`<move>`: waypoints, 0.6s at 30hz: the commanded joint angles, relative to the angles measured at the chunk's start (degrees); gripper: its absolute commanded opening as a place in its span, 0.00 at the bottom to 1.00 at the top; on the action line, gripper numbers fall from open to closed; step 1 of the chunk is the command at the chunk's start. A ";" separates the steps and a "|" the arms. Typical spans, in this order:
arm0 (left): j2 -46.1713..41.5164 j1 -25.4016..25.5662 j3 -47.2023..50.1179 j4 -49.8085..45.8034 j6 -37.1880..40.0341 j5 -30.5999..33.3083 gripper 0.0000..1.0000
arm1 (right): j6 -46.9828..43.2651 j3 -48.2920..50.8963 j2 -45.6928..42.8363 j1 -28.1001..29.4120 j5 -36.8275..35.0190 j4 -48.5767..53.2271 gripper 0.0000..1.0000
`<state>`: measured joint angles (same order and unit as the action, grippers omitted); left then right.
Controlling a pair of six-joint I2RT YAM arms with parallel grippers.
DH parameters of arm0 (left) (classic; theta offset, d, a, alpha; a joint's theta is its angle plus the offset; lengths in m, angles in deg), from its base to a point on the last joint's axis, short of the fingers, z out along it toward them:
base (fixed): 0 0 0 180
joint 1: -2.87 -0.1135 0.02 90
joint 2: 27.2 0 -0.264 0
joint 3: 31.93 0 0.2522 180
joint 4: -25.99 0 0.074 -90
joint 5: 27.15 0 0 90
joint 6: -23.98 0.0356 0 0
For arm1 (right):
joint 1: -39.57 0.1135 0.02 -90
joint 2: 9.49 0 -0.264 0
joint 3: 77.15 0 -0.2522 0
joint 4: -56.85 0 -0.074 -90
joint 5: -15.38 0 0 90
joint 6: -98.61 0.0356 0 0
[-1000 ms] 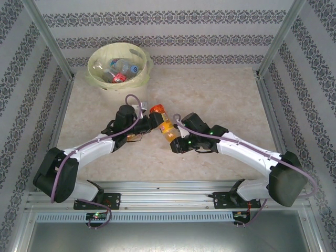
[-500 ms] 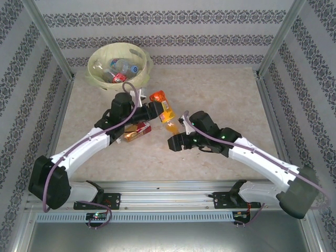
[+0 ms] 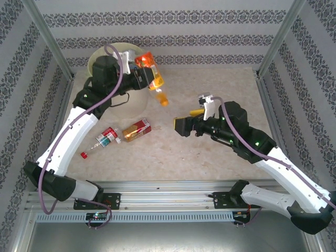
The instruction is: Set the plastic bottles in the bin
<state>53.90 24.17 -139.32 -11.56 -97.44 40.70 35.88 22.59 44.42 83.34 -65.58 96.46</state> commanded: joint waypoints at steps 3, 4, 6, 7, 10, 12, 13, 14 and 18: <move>3.58 -6.14 -9.97 -7.62 3.75 5.16 0.51 | 0.16 -2.24 -0.56 0.54 -2.10 -0.11 0.98; 4.44 -6.96 -11.86 -8.62 4.33 6.25 0.51 | 0.20 -2.23 -0.62 0.59 -2.04 0.06 0.98; 6.52 -9.37 -16.53 -10.73 4.96 7.66 0.51 | 0.20 -1.94 -0.84 0.53 -1.92 0.32 0.98; 7.22 -10.53 -18.26 -11.34 4.77 8.20 0.51 | 0.22 -1.81 -1.06 0.57 -2.01 0.42 0.98; 9.65 -13.92 -22.97 -12.81 4.44 8.96 0.51 | 0.03 -1.45 -1.43 0.59 -2.44 1.04 0.98; 11.73 -15.79 -26.70 -14.56 4.77 9.69 0.51 | -0.01 -1.28 -1.59 0.58 -2.70 1.41 0.98; 12.68 -16.42 -28.08 -15.59 4.94 10.05 0.51 | 0.00 -1.10 -1.66 0.54 -2.65 1.49 0.98; 13.75 -17.13 -29.51 -16.42 5.13 10.57 0.51 | 0.06 -0.96 -1.82 0.60 -2.68 1.53 0.98; 16.69 -19.46 -31.35 -17.98 5.50 11.81 0.51 | 0.20 -0.78 -2.08 0.58 -2.49 1.65 0.98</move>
<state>68.81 6.09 -169.02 -25.75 -93.47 50.78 35.88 21.37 43.39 83.34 -66.90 97.88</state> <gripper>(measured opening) 0.512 0.981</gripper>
